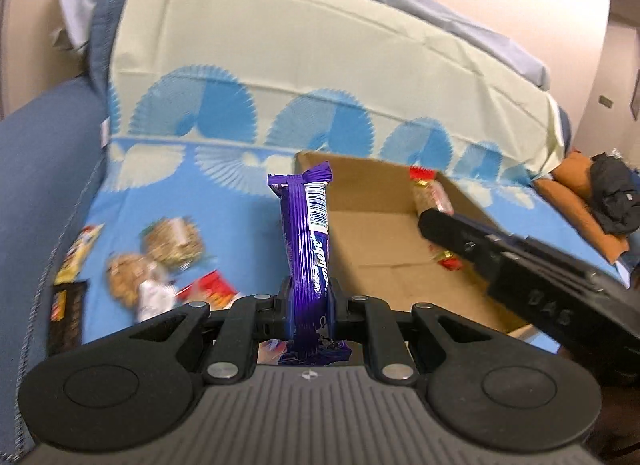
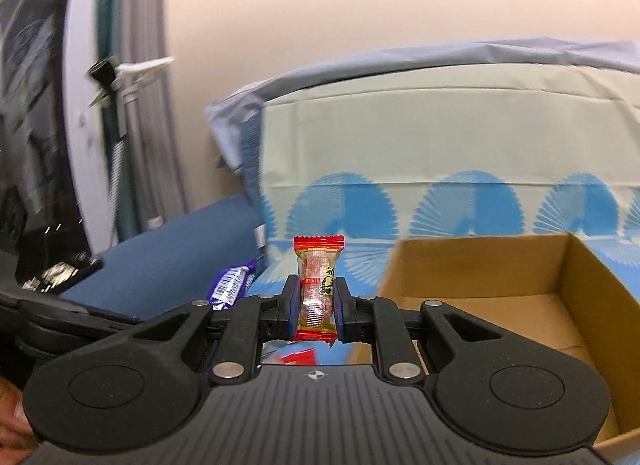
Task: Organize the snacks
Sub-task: 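Carry the purple bar in the left tool while the right tool carries the candy packet over the box, then open the left tool over the box while the right tool opens releasing the candy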
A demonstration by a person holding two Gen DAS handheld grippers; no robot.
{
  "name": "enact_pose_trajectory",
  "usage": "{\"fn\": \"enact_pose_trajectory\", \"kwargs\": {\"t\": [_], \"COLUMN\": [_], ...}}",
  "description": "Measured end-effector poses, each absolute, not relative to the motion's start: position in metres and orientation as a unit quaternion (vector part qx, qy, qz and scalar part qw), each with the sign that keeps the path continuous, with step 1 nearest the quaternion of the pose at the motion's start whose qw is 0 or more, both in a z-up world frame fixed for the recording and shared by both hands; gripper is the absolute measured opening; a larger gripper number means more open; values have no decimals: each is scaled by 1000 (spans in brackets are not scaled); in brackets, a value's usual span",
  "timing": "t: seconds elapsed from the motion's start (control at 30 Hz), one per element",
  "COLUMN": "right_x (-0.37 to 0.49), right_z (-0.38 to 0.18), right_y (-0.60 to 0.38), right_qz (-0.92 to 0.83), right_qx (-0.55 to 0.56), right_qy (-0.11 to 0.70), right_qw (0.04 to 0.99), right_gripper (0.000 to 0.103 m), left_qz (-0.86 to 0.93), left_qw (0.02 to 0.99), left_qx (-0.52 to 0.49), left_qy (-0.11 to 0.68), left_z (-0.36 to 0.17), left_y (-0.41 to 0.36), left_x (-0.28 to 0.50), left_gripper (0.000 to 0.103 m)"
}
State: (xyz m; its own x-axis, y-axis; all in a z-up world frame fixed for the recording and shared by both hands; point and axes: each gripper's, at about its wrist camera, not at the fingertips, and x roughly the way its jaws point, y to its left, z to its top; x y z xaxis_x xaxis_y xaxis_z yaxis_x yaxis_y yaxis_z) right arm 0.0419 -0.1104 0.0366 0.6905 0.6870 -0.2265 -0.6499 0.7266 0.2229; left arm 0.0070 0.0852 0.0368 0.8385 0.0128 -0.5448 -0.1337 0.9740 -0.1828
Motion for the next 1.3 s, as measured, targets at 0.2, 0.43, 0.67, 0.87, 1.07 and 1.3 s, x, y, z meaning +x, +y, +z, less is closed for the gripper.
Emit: {"fn": "enact_pose_trajectory", "kwargs": {"t": [0.2, 0.43, 0.67, 0.87, 1.07, 1.3], "right_x": [62, 83, 95, 97, 99, 100], "right_z": [33, 26, 18, 19, 19, 19], "right_y": [-134, -162, -178, -183, -186, -188], "right_qz": [278, 205, 173, 167, 161, 155], "right_qx": [72, 91, 108, 112, 115, 118], "right_qy": [150, 161, 179, 181, 185, 191], "right_qw": [946, 961, 963, 963, 962, 962], "right_gripper": [18, 17, 17, 17, 18, 18], "left_qz": [8, -13, -33, -39, -37, -39], "left_qw": [961, 963, 964, 964, 963, 963], "left_qx": [-103, -89, -78, -76, -81, -80], "left_qy": [255, 254, 251, 252, 254, 256], "left_z": [53, 68, 74, 75, 75, 76], "left_y": [54, 15, -12, -23, -24, -25], "left_x": [30, 61, 81, 86, 89, 91], "left_gripper": [16, 16, 16, 16, 16, 17]}}
